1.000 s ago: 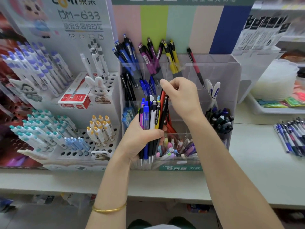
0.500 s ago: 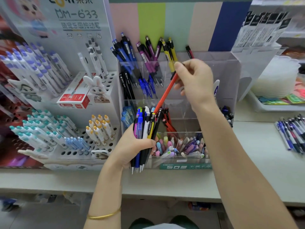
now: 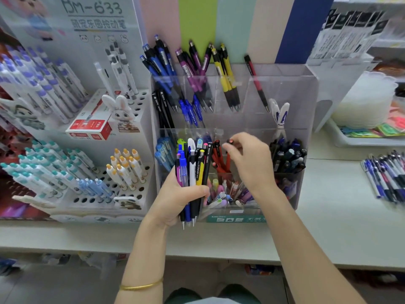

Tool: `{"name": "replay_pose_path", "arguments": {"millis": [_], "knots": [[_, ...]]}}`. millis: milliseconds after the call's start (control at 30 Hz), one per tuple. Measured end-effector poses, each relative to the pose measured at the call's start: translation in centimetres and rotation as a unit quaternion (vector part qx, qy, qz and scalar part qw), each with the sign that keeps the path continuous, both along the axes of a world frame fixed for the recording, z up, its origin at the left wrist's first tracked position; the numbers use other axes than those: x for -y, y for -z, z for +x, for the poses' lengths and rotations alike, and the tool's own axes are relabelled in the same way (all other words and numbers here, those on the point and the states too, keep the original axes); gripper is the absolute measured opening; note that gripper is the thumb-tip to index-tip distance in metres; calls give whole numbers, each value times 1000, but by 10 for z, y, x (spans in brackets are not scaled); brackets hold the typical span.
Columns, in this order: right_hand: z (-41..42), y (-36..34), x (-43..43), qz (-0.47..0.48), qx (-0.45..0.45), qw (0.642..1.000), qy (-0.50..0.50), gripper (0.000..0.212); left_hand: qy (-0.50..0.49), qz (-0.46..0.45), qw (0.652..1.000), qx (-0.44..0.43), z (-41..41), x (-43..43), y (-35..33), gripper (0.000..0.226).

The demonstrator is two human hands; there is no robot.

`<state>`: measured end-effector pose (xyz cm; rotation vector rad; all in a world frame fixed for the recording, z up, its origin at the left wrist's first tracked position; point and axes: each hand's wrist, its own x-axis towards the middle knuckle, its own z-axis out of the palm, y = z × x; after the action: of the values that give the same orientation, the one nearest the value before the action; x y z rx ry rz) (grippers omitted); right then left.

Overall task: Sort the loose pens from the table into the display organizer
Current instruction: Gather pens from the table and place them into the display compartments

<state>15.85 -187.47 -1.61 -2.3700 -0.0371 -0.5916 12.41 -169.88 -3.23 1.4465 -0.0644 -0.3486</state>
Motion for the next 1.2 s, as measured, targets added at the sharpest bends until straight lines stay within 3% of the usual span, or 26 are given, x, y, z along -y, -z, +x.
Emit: {"name": "replay_pose_path", "arguments": {"millis": [200, 300, 433, 600, 767, 833, 1067, 1200], "knots": [[6, 5, 0, -26, -146, 989, -9, 25, -4, -35, 999, 6, 0, 8, -1, 36], [0, 1, 3, 61, -154, 986, -18, 23, 0, -47, 999, 7, 0, 12, -4, 36], [-11, -20, 6, 167, -53, 985, -10, 9, 12, -79, 997, 8, 1, 18, -8, 32], [-18, -46, -3, 314, -130, 935, -103, 6, 13, -139, 990, 4, 5, 22, -11, 24], [-16, -42, -14, 295, -173, 928, -146, 14, 22, -187, 982, -14, 9, 23, -11, 28], [-13, -39, -14, 292, -184, 926, -152, 21, 16, -184, 983, -16, 10, 22, -12, 37], [-2, -36, -10, 339, -227, 896, -172, 16, 13, -186, 982, -34, 11, 21, -19, 32], [2, -35, -10, 359, -236, 886, -176, 19, -2, -151, 988, -25, 13, 20, -23, 42]]}}
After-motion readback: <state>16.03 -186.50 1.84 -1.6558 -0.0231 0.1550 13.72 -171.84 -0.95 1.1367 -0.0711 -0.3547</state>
